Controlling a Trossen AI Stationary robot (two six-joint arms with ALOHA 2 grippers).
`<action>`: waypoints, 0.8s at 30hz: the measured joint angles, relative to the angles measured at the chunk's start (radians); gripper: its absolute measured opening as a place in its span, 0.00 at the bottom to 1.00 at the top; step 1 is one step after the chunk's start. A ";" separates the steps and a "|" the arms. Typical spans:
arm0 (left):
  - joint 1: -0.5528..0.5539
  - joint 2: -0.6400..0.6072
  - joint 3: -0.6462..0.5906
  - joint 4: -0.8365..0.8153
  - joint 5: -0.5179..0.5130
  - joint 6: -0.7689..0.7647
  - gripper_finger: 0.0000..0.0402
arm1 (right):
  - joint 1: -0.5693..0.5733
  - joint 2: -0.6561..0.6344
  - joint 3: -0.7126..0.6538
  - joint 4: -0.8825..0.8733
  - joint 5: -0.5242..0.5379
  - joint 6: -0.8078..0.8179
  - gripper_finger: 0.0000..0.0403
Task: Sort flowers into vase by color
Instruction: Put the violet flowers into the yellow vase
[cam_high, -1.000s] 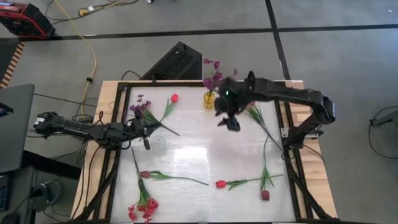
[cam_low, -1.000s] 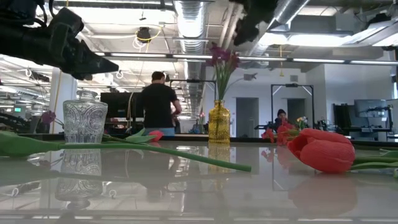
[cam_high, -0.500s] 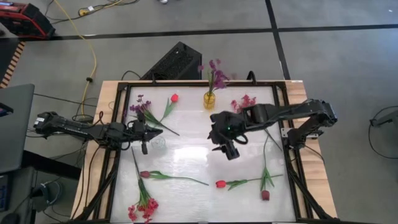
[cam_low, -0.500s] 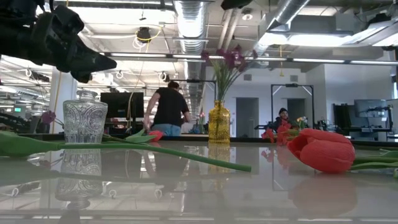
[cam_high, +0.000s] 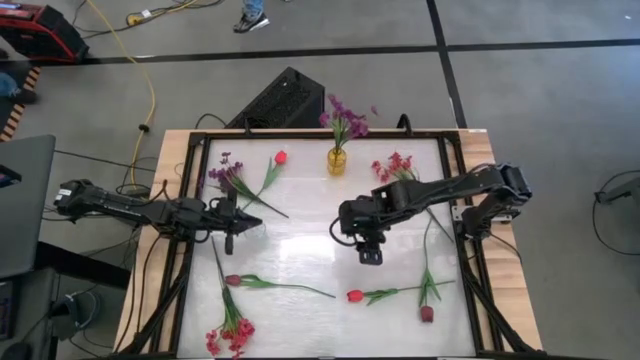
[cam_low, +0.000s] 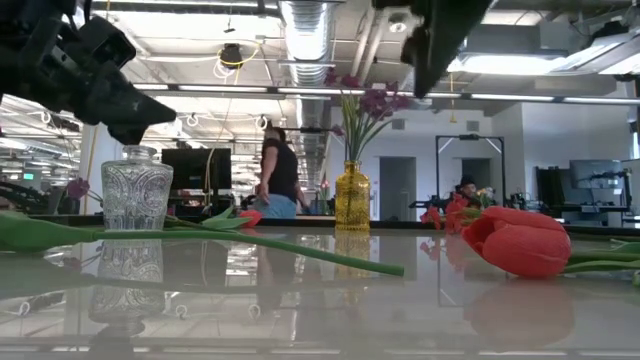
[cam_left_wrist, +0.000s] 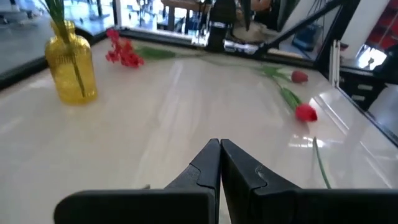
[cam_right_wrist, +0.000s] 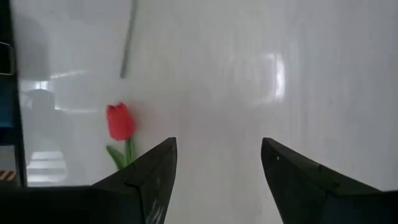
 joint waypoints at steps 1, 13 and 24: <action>0.000 0.000 0.000 -0.011 0.004 -0.007 0.00 | -0.001 0.004 -0.012 -0.001 0.000 0.015 0.65; -0.018 0.000 -0.001 -0.040 0.031 -0.009 0.00 | -0.009 0.083 -0.059 0.123 0.001 0.028 0.65; 0.016 0.000 0.080 -0.110 -0.180 0.037 0.00 | -0.076 0.136 -0.059 0.374 0.034 0.031 0.65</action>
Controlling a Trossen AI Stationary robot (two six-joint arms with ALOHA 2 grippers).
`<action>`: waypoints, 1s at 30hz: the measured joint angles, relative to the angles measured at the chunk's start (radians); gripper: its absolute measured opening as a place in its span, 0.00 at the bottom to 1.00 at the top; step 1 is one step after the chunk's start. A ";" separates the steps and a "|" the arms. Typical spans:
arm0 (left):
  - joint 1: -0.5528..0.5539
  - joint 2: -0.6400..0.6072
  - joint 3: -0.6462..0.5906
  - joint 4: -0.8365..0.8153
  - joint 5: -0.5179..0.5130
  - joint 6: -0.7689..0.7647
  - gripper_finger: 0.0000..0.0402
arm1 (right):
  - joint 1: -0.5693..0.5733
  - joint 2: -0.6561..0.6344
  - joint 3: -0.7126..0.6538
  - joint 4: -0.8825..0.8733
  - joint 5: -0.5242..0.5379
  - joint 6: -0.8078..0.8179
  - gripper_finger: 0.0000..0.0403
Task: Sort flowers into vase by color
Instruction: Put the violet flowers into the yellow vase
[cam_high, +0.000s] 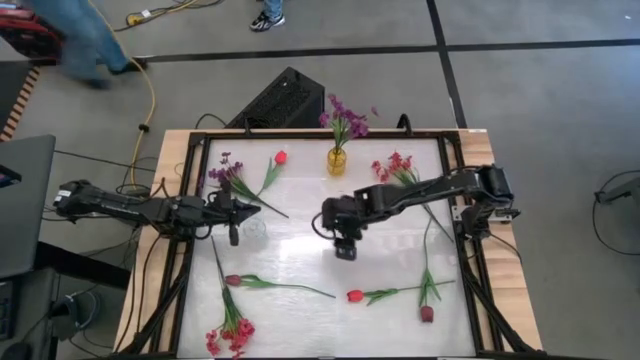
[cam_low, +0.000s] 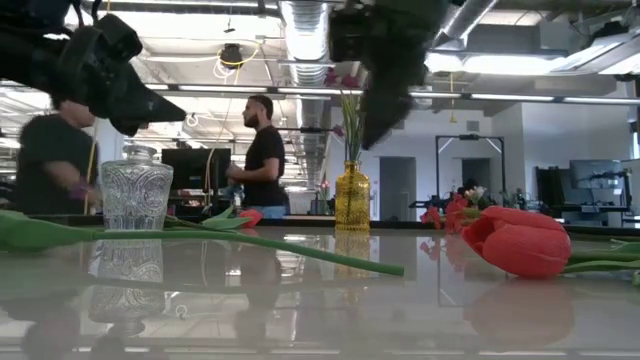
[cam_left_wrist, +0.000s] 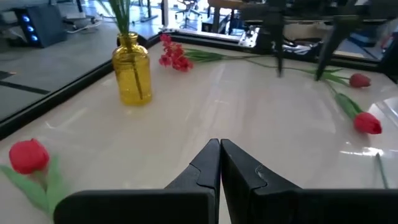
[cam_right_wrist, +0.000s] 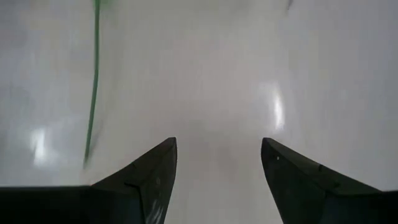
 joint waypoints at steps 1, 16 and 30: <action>0.000 0.000 0.000 0.000 0.003 0.000 0.00 | -0.012 0.007 0.001 0.076 0.027 0.010 0.65; -0.002 0.008 0.000 -0.059 0.062 -0.021 0.00 | -0.215 0.330 0.181 0.540 0.069 -0.010 0.61; -0.003 0.006 -0.002 -0.080 0.060 0.023 0.00 | -0.226 0.647 0.518 0.527 0.014 -0.039 0.58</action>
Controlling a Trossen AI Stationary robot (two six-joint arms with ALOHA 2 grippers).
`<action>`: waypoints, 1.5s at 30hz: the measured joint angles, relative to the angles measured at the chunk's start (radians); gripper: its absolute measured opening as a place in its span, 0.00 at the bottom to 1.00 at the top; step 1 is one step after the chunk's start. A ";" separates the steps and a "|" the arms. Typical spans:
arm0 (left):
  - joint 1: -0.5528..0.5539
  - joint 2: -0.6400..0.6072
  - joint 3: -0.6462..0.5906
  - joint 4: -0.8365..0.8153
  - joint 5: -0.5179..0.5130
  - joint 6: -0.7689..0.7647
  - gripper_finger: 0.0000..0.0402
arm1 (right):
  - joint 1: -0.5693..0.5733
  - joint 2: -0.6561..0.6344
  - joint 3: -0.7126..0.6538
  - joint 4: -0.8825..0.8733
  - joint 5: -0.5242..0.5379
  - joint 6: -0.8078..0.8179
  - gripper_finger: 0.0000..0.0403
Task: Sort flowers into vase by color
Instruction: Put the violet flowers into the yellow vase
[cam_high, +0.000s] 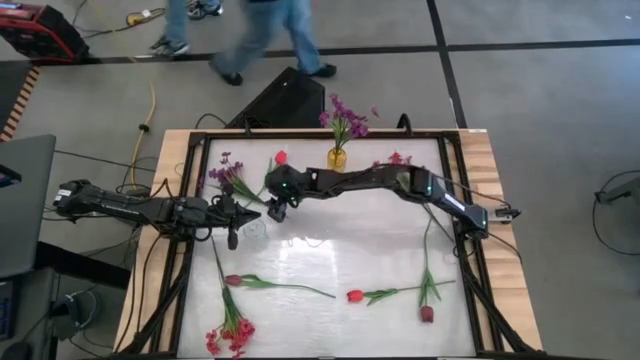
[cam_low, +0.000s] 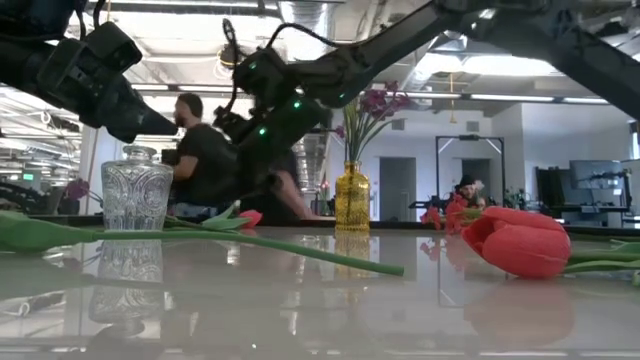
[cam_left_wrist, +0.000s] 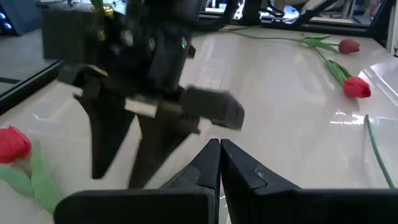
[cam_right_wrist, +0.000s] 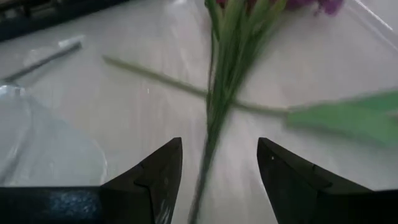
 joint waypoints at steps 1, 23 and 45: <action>0.000 0.000 0.000 0.000 -0.001 0.003 0.00 | 0.000 0.020 0.026 0.007 0.000 0.000 0.58; 0.000 0.000 0.000 -0.021 -0.001 0.011 0.00 | 0.000 0.144 0.187 -0.202 0.041 0.024 0.10; 0.000 0.000 0.000 -0.022 0.059 -0.004 0.00 | -0.006 -0.459 -0.332 0.061 0.310 -0.020 0.09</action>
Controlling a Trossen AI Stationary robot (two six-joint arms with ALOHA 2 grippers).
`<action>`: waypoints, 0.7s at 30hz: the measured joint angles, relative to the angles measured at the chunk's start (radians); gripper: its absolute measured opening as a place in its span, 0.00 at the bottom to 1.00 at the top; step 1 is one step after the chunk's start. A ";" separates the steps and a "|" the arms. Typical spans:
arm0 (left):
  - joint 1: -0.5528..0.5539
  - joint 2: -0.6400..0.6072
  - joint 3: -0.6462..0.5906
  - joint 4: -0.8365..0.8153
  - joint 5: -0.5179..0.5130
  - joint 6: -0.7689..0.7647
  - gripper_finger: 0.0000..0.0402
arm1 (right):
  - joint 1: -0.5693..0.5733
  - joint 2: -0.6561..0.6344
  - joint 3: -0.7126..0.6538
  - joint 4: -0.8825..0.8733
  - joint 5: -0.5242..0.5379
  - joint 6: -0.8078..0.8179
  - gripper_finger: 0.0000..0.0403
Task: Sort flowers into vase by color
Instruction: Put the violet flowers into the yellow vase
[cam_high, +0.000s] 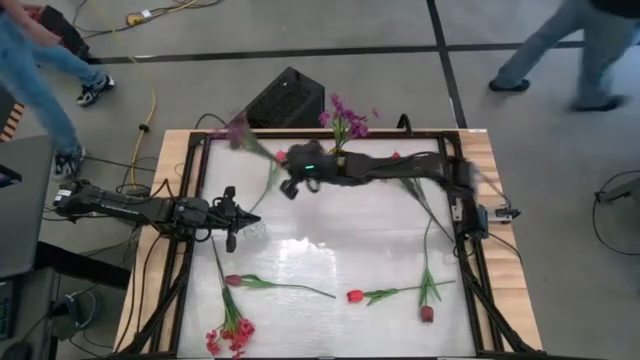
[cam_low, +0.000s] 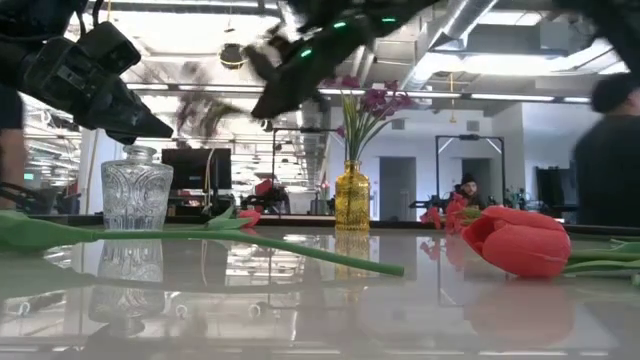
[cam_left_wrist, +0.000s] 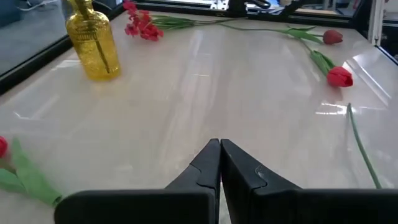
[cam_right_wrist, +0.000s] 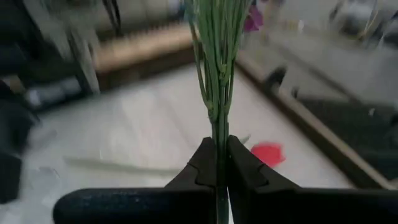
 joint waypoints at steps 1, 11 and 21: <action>0.000 0.000 0.000 0.000 0.000 0.002 0.00 | -0.001 -0.058 -0.103 0.127 0.004 -0.003 0.09; 0.000 0.000 0.000 0.050 -0.034 0.011 0.00 | 0.083 -0.220 -0.736 1.227 -0.105 0.028 0.09; 0.000 0.014 0.000 0.365 0.048 0.091 0.00 | 0.220 0.012 -0.571 1.539 -0.243 0.012 0.09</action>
